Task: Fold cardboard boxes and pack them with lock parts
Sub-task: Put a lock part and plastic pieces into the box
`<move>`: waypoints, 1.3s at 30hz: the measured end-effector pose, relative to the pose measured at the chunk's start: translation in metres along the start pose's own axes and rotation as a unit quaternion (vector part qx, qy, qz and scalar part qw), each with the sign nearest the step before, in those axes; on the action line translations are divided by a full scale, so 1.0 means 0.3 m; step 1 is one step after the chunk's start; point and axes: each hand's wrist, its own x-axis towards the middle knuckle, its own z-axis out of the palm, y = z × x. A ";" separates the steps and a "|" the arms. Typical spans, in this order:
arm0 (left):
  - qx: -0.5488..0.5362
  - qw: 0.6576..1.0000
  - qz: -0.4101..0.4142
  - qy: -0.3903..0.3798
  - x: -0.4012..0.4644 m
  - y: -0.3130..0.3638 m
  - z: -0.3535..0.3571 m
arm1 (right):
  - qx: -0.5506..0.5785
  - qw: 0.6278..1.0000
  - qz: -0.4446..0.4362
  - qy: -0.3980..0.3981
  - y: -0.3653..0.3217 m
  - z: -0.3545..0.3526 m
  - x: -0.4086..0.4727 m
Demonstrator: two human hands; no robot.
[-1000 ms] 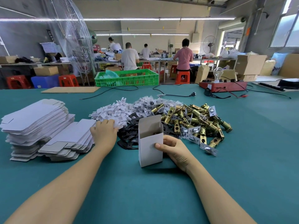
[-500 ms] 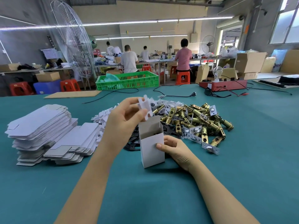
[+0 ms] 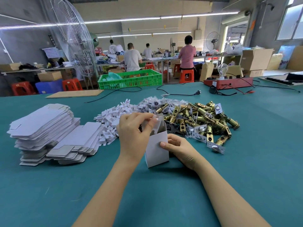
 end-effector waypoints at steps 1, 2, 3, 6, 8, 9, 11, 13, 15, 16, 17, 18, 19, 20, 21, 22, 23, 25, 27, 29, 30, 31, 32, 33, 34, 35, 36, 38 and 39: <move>0.006 1.000 -0.002 0.007 -0.004 -0.006 -0.001 | -0.002 1.000 0.000 -0.001 0.001 -0.001 0.001; 0.010 1.000 -0.003 0.011 -0.007 -0.012 -0.003 | -0.005 1.000 0.000 -0.001 0.001 -0.001 0.002; 0.015 1.000 -0.004 0.012 -0.007 -0.018 -0.004 | -0.008 1.000 0.000 -0.001 0.002 -0.001 0.003; 0.007 0.999 -0.031 0.004 0.006 -0.031 -0.014 | -0.014 1.000 -0.001 -0.001 0.002 0.000 0.003; -0.035 0.997 -0.072 -0.004 0.022 -0.033 -0.023 | -0.019 1.000 -0.004 -0.001 0.001 0.001 0.002; -0.063 0.994 -0.092 -0.011 0.029 -0.032 -0.027 | -0.020 1.000 -0.005 -0.001 0.002 0.001 0.002; -0.096 0.988 -0.120 -0.017 0.034 -0.029 -0.031 | -0.021 1.000 -0.005 -0.001 0.003 -0.001 0.003; -0.081 0.987 -0.136 -0.020 0.029 -0.033 -0.027 | -0.023 1.000 -0.004 -0.001 0.004 -0.002 0.004; -0.033 0.988 -0.148 -0.029 0.019 -0.042 -0.014 | -0.024 1.000 -0.004 0.000 0.005 -0.004 0.006; -0.003 0.988 -0.153 -0.035 0.015 -0.047 -0.005 | -0.023 1.000 -0.003 -0.001 0.006 -0.005 0.006; 0.030 0.987 -0.152 -0.041 0.013 -0.050 0.002 | -0.023 1.000 -0.002 -0.002 0.007 -0.007 0.007; 0.063 0.986 -0.146 -0.046 0.013 -0.052 0.006 | -0.024 1.000 0.000 -0.002 0.008 -0.008 0.008; 0.094 0.985 -0.136 -0.052 0.015 -0.051 0.004 | -0.024 1.000 0.002 -0.001 0.009 -0.010 0.008; 0.117 0.983 -0.125 -0.061 0.020 -0.049 -0.002 | -0.022 1.000 0.003 0.000 0.010 -0.011 0.009; 0.132 0.982 -0.116 -0.075 0.026 -0.048 -0.013 | -0.021 1.000 0.004 0.001 0.010 -0.012 0.010; 0.139 0.979 -0.113 -0.094 0.035 -0.048 -0.025 | -0.020 1.000 0.004 0.002 0.011 -0.013 0.010; 0.138 0.977 -0.114 -0.119 0.044 -0.049 -0.041 | -0.020 1.000 0.004 0.001 0.011 -0.014 0.010; 0.113 0.969 -0.128 -0.177 0.060 -0.049 -0.074 | -0.020 1.000 0.004 -0.001 0.010 -0.013 0.011; 0.097 0.958 -0.149 -0.225 0.071 -0.046 -0.096 | -0.021 1.000 0.004 -0.001 0.011 -0.012 0.012; 0.135 0.950 -0.143 -0.242 0.079 -0.044 -0.103 | -0.020 1.000 0.004 0.001 0.012 -0.012 0.012; 0.163 0.947 -0.130 -0.245 0.080 -0.041 -0.103 | -0.020 1.000 0.004 0.000 0.011 -0.012 0.012; 0.181 0.944 -0.117 -0.250 0.080 -0.038 -0.102 | -0.019 1.000 0.004 0.000 0.011 -0.012 0.011; 0.184 0.943 -0.109 -0.254 0.080 -0.033 -0.101 | -0.019 1.000 0.005 0.000 0.011 -0.013 0.011; 0.174 0.945 -0.107 -0.257 0.080 -0.028 -0.102 | -0.018 1.000 0.005 -0.001 0.011 -0.014 0.011; 0.159 0.947 -0.107 -0.260 0.081 -0.024 -0.104 | -0.018 1.000 0.005 -0.002 0.011 -0.015 0.010; 0.144 0.948 -0.105 -0.262 0.082 -0.023 -0.108 | -0.018 1.000 0.005 -0.003 0.012 -0.015 0.010; 0.125 0.950 -0.101 -0.268 0.085 -0.025 -0.112 | -0.019 1.000 0.005 -0.005 0.011 -0.015 0.011; 0.063 0.953 -0.097 -0.281 0.089 -0.037 -0.116 | -0.018 1.000 0.004 -0.005 0.011 -0.014 0.011; 0.030 0.953 -0.099 -0.286 0.089 -0.045 -0.118 | -0.017 1.000 0.004 -0.004 0.011 -0.014 0.012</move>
